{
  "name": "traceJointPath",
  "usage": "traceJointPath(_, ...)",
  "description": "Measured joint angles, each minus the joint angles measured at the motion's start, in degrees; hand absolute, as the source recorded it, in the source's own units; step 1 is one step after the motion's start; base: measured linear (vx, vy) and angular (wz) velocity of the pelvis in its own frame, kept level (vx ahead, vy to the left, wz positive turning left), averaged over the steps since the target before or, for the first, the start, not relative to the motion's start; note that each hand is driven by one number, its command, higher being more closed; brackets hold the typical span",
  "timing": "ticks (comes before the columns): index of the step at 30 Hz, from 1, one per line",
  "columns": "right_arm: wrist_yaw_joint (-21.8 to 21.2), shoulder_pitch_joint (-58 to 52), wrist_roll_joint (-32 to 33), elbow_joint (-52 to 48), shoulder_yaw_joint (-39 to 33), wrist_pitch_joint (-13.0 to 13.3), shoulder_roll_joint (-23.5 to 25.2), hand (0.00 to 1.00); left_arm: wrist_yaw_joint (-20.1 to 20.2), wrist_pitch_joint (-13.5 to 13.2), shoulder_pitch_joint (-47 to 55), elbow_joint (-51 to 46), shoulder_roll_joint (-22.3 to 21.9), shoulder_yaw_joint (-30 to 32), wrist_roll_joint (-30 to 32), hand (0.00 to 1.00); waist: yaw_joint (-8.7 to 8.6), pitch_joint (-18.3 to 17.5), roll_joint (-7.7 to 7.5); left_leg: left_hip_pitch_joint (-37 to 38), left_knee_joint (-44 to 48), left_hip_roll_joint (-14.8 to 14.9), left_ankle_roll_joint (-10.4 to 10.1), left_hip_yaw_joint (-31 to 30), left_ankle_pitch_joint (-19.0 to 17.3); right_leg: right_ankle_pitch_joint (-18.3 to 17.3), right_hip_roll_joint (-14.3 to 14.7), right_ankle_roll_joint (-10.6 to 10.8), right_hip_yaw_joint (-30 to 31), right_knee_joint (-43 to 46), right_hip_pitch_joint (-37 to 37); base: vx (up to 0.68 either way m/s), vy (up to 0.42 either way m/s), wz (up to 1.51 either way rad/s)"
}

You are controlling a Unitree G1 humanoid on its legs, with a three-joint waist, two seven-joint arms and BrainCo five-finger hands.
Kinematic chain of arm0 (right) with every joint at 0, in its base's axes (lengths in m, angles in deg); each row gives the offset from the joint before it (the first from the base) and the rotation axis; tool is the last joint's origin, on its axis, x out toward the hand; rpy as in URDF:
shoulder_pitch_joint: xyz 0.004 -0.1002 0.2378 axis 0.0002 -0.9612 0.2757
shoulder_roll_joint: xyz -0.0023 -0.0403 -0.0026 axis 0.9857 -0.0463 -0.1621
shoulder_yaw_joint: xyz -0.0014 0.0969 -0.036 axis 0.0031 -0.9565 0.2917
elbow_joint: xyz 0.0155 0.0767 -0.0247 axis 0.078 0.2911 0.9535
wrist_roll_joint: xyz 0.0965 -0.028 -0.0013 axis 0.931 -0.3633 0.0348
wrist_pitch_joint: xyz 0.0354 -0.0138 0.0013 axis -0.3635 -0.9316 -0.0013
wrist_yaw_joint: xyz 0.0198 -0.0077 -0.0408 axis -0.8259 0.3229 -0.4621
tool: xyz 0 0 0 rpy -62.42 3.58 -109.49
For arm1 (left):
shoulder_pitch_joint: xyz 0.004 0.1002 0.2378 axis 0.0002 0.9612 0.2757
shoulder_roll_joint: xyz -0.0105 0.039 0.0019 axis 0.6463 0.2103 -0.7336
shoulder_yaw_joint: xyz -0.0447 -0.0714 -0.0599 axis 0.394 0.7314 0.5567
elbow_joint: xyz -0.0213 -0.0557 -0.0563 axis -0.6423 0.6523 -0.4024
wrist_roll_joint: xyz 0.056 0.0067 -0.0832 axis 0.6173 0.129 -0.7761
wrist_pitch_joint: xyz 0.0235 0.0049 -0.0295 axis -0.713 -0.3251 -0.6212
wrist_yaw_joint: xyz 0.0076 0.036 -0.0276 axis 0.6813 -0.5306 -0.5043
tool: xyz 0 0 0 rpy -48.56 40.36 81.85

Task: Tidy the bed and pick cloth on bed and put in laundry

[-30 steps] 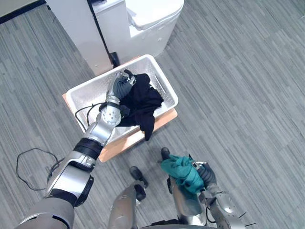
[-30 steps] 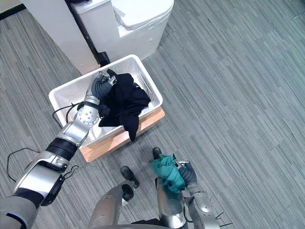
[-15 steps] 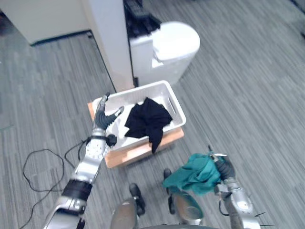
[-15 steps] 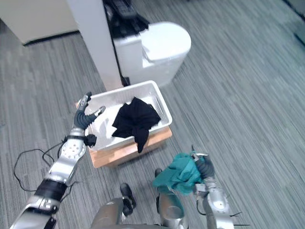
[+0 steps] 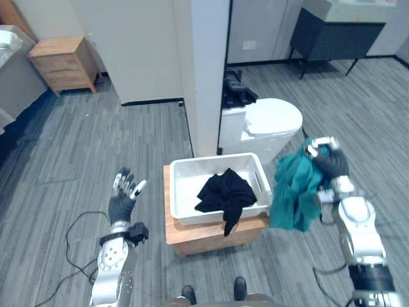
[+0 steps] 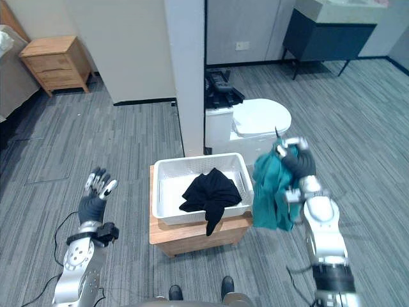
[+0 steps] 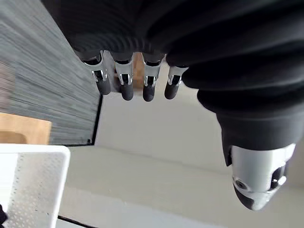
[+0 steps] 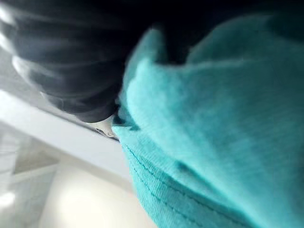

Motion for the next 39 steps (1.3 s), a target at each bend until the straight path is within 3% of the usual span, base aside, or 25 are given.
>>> traceJointPath(6,-2.1,15.1,2.7,1.7,7.1,-1.5,-3.8,1.0,5.0,-2.6,2.3,13.4,-2.0,-1.6,-0.7,0.0,1.09,-0.9,-0.95,-0.8,0.3,-0.2,0.1,-1.2,0.4,0.0,-0.2,0.0,-0.8,-0.7,0.1,0.0,-0.013,0.11)
traceJointPath(10,-2.7,20.8,4.3,4.5,9.2,-1.7,-3.9,1.0,6.3,-3.5,2.7,15.2,-2.2,-4.0,-1.3,0.0,1.12,-1.1,-1.03,-0.9,0.4,-0.1,0.1,-1.5,0.7,0.0,-0.2,0.0,-1.6,-0.7,0.1,-0.02,-0.028,0.05)
traceJointPath(15,-3.7,22.5,5.0,5.0,13.3,-5.0,-3.8,1.0,7.2,-3.9,2.8,16.7,-2.3,-5.9,-1.3,0.0,1.28,-2.0,-0.98,-1.1,0.3,0.0,0.2,-2.2,0.8,0.0,-0.1,-0.1,-2.0,-0.7,0.2,-0.03,-0.014,0.03)
traceJointPath(19,-3.6,22.1,5.0,5.5,14.9,-7.9,-2.0,1.0,7.2,-3.8,2.9,16.7,-2.0,-7.2,-1.2,0.0,1.24,-2.0,-0.9,-1.5,0.3,0.0,0.0,-2.9,1.0,0.1,-0.1,-0.2,-2.3,-0.7,0.1,-0.06,-0.01,0.07)
traceJointPath(21,-3.7,21.5,5.0,5.5,15.6,-8.1,-1.1,1.0,7.2,-3.8,2.9,16.6,-2.0,-7.5,-1.2,0.0,1.27,-2.0,-0.85,-2.0,0.2,0.0,-0.1,-3.0,1.1,0.1,-0.1,-0.3,-2.7,-0.7,-0.2,-0.06,-0.008,0.08)
traceJointPath(23,-3.4,19.5,4.9,5.6,16.0,-9.1,2.5,1.0,7.2,-3.5,2.7,15.5,-2.3,-7.5,-1.3,0.0,1.26,-1.5,-0.31,-3.5,0.0,-0.1,-0.2,-3.2,1.4,-0.3,-0.2,-0.8,-3.4,-0.3,-1.5,-0.09,0.0,0.09)
traceJointPath(26,-1.4,19.2,3.5,7.9,17.8,-9.5,5.4,1.0,7.1,-3.6,0.6,12.1,-2.3,-7.4,-1.3,0.0,1.47,2.5,1.18,-6.3,0.0,-0.2,-0.2,-3.5,2.6,-0.3,-0.4,-0.8,-3.7,1.3,-5.2,-0.07,0.022,0.06)
traceJointPath(29,0.2,19.3,0.7,10.8,17.8,-10.0,6.2,1.0,6.8,-4.2,-2.7,8.0,-2.3,-7.4,-1.4,0.0,2.67,8.7,3.1,-10.2,0.4,-0.2,0.0,-3.9,4.4,0.6,-0.6,-1.7,-4.2,2.8,-9.5,-0.08,0.034,0.06)
traceJointPath(32,0.3,19.3,-1.8,11.6,17.9,-10.6,7.5,1.0,5.3,-4.9,-3.8,4.3,-2.5,-7.5,-1.9,0.0,2.62,14.6,3.68,-12.4,0.4,0.0,-0.4,-4.6,5.5,1.4,-0.6,-1.6,-5.0,3.1,-11.6,-0.04,0.006,0.09)
traceJointPath(35,0.4,19.4,-3.5,11.6,18.2,-12.4,7.9,1.0,4.2,-4.9,-3.8,4.1,-3.3,-8.3,-2.0,0.0,2.77,17.3,4.4,-14.2,0.4,0.0,0.2,-4.8,6.1,1.8,-0.6,-1.7,-5.2,3.2,-13.4,0.04,0.003,0.0)
traceJointPath(39,0.9,20.4,-6.4,17.7,20.6,-13.4,7.8,1.0,3.3,-4.9,-6.4,5.7,-2.8,-12.8,-2.5,0.0,3.73,18.2,5.64,-17.7,1.4,0.0,0.3,-5.4,6.1,1.9,-0.7,-1.8,-5.7,3.3,-16.2,0.09,0.012,0.05)
